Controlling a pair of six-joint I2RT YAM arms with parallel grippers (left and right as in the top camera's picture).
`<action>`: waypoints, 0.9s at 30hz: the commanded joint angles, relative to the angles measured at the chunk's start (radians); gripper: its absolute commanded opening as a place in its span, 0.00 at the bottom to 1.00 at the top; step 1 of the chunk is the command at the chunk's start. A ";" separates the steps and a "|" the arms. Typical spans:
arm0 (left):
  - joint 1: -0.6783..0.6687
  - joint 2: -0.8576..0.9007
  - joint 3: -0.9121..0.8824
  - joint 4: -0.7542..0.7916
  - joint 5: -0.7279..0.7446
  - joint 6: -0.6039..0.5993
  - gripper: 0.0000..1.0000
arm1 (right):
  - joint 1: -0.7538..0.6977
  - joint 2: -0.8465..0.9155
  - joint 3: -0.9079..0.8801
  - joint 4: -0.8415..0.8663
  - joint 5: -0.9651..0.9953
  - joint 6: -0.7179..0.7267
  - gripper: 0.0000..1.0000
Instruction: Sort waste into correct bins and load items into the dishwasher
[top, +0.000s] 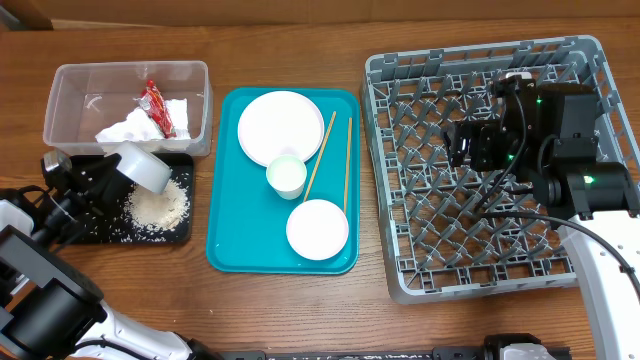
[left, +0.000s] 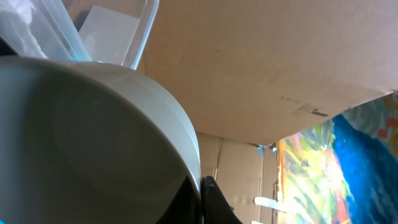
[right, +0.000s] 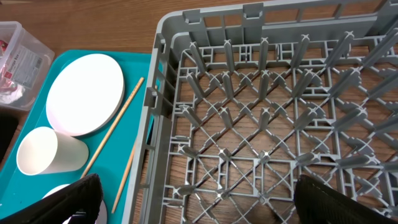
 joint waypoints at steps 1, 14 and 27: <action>-0.002 0.003 -0.002 0.110 -0.034 -0.069 0.04 | -0.001 -0.002 0.026 -0.001 0.006 -0.001 1.00; -0.421 -0.388 0.122 -0.170 -0.837 0.113 0.04 | -0.001 -0.002 0.026 -0.001 0.005 -0.001 1.00; -1.198 -0.135 0.117 -0.173 -1.521 -0.157 0.04 | -0.001 -0.002 0.026 0.003 0.006 -0.001 1.00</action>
